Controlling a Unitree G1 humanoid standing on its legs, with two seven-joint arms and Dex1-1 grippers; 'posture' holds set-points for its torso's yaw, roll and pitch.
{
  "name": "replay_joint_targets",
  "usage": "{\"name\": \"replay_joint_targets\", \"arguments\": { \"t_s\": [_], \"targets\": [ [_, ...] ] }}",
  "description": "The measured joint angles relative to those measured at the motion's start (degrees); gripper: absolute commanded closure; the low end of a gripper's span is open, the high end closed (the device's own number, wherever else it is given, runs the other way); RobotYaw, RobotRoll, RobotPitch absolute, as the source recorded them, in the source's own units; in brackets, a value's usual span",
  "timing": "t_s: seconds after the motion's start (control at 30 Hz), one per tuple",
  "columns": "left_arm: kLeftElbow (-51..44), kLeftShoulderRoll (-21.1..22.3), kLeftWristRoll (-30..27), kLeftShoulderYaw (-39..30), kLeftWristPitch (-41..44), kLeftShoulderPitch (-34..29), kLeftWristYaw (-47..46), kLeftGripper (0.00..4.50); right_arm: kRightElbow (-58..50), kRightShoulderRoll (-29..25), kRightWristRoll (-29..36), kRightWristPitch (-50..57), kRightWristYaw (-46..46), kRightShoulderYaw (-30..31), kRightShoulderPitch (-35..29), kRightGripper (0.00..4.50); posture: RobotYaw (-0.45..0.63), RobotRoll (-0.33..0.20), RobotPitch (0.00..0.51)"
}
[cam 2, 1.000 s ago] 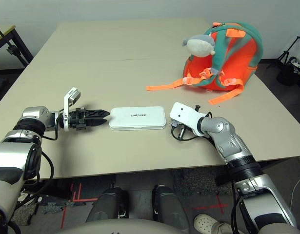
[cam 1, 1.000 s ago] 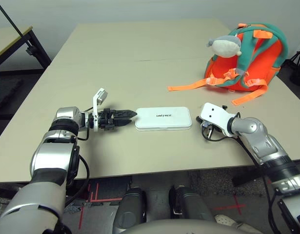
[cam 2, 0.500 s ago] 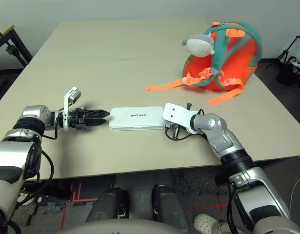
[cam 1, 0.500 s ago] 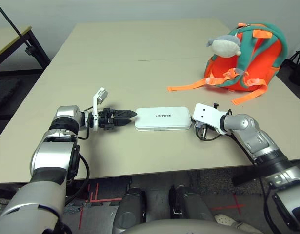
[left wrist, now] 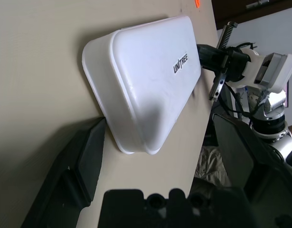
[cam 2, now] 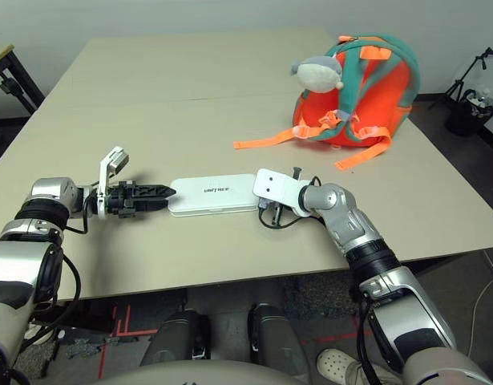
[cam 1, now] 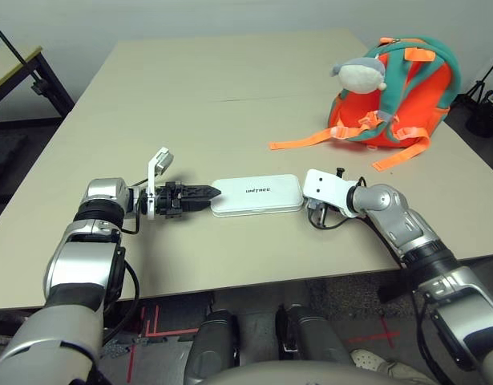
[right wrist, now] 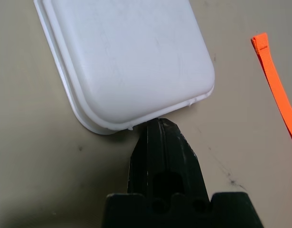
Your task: Put the pencil case into the backpack and zip it.
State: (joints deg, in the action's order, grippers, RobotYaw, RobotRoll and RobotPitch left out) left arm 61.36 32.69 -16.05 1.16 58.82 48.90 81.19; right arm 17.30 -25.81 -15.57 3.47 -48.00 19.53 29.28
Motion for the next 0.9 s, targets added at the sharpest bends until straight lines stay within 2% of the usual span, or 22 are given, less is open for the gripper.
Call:
{"name": "replay_joint_targets", "arguments": {
  "t_s": [0.2, 0.77, 0.8, 0.9],
  "targets": [
    [0.0, -0.6, -0.1, -1.2, -0.3, -0.1, -1.1, 0.00, -5.8, 4.1, 0.0, 1.0, -3.2, 4.4, -1.2, 4.46, 0.13, 0.000, 0.055],
    [0.2, -1.1, -0.3, -2.5, -2.9, -0.1, -2.1, 0.00, -6.2, 1.8, 1.3, 0.9, -3.3, 4.4, -1.4, 4.46, 0.13, 0.000, 0.048],
    [0.2, -1.1, -0.3, -2.6, -2.9, -0.1, -2.1, 0.11, -6.2, 1.7, 1.3, 0.8, -3.3, 4.4, -1.4, 4.49, 0.13, 0.000, 0.048],
    [0.4, -1.0, -0.3, -3.0, -2.9, -0.1, -2.5, 1.11, -6.2, 1.3, 1.5, 0.5, -3.3, 4.4, -1.5, 4.50, 0.13, 0.000, 0.048]
  ]
}}
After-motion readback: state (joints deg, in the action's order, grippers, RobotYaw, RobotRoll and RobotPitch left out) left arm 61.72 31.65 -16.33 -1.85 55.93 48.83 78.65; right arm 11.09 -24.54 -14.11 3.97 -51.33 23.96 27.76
